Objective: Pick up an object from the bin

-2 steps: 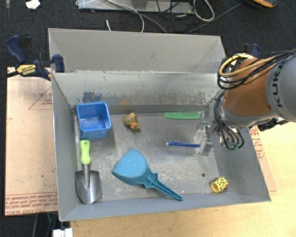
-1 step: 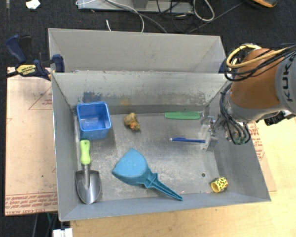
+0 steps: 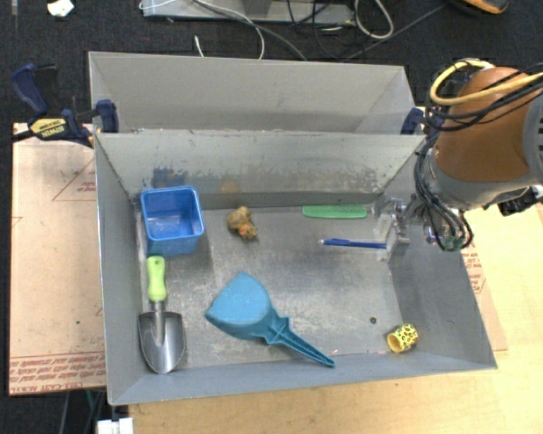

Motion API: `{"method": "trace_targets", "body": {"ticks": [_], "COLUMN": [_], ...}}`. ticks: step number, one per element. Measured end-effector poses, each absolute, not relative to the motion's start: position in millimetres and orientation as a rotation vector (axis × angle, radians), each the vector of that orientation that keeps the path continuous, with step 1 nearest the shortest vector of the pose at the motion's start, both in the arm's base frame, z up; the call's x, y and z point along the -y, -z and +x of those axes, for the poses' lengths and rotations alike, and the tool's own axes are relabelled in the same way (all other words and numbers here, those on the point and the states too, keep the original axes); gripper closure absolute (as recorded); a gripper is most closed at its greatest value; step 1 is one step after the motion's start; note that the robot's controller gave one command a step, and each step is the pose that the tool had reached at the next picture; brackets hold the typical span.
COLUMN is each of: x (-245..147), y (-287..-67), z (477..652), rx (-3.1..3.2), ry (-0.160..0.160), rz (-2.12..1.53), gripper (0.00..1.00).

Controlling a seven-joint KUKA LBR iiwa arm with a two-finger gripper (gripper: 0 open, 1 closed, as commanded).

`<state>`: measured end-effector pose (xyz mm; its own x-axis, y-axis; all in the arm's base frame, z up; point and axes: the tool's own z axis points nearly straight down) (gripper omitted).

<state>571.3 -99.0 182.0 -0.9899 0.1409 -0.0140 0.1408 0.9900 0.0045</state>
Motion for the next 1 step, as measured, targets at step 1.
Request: {"method": "trace_targets", "body": {"ticks": [1], "x": [98.7], "y": [-224.3], "z": [570.9], "rx": [-3.123], "ry": [-0.007], "rz": [0.221], "gripper": [1.0]}}
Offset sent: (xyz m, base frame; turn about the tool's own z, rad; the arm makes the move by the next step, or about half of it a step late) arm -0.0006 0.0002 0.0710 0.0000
